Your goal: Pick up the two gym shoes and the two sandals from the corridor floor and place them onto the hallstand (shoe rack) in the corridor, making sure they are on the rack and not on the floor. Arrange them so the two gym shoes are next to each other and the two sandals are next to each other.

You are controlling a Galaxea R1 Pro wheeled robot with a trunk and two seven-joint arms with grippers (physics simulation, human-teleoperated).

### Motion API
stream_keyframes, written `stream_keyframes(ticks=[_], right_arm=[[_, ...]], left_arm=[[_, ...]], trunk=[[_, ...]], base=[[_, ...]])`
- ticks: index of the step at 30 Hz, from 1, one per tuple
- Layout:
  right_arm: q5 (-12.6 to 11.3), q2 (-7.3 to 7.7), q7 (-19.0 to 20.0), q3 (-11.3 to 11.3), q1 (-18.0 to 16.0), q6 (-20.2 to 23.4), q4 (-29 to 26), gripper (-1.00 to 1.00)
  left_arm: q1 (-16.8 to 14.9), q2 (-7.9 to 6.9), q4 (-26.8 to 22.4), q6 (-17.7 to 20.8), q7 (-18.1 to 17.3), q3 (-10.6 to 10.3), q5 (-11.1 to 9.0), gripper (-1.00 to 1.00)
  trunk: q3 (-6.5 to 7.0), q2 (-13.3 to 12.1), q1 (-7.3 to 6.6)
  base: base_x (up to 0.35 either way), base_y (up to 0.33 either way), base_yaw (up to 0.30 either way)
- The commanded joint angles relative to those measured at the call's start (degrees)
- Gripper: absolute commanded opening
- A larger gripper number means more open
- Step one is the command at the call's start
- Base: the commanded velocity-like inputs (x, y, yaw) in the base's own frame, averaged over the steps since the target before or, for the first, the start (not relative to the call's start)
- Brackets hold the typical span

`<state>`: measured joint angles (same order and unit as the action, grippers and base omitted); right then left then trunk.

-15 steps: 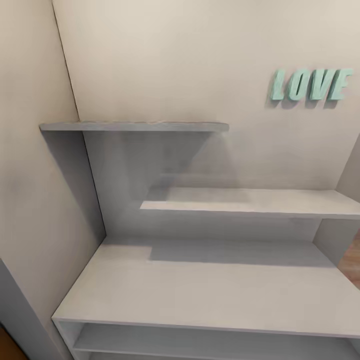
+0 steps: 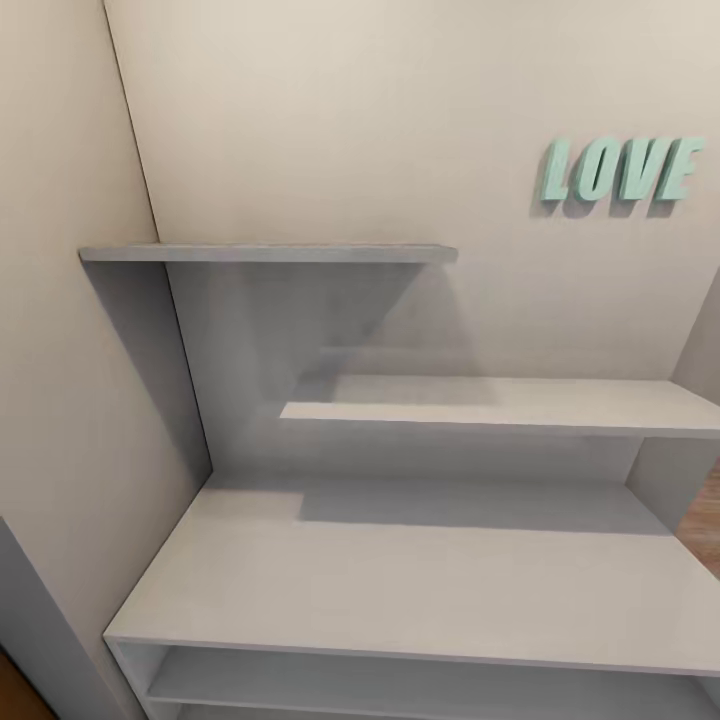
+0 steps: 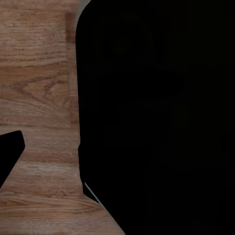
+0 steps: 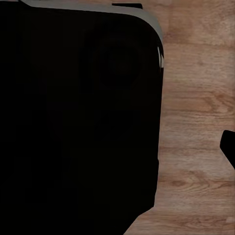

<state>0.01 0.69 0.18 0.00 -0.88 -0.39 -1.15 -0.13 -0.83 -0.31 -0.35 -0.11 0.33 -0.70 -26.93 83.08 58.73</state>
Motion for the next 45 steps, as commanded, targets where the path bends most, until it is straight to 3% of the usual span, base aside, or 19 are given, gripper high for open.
stream_keyframes(ticks=[1,36,45], right_arm=[[0.0,0.0,0.0,0.0,0.0,0.0,0.0,1.0],[0.0,0.0,0.0,0.0,0.0,0.0,0.0,1.0],[0.07,1.07,0.24,0.14,-0.71,0.22,-1.71,1.0]], left_arm=[[0.0,0.0,0.0,0.0,0.0,0.0,0.0,1.0],[0.0,0.0,0.0,0.0,0.0,0.0,0.0,1.0],[-2.0,-2.06,-2.28,-1.73,0.22,0.07,0.04,1.0]], trunk=[[0.0,0.0,0.0],[0.0,0.0,0.0],[0.0,0.0,0.0]], base=[[0.0,0.0,0.0],[0.0,0.0,0.0],[0.0,0.0,0.0]])
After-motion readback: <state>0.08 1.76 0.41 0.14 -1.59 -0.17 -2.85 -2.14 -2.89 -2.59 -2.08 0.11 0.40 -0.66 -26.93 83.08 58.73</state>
